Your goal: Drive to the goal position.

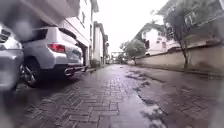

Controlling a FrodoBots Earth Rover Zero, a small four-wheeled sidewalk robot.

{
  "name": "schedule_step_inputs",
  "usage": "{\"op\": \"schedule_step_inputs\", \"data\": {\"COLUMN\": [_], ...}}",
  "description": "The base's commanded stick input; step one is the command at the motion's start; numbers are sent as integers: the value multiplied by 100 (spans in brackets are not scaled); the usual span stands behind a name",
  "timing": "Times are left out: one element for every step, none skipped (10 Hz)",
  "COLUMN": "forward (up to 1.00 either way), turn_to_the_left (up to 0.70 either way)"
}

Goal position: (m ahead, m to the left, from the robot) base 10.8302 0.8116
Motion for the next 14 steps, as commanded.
{"op": "schedule_step_inputs", "data": {"forward": [70,70,70,70,70,70,70,70,70,70,70,70,70,70], "turn_to_the_left": [0,0,0,0,0,0,0,0,0,0,0,0,0,0]}}
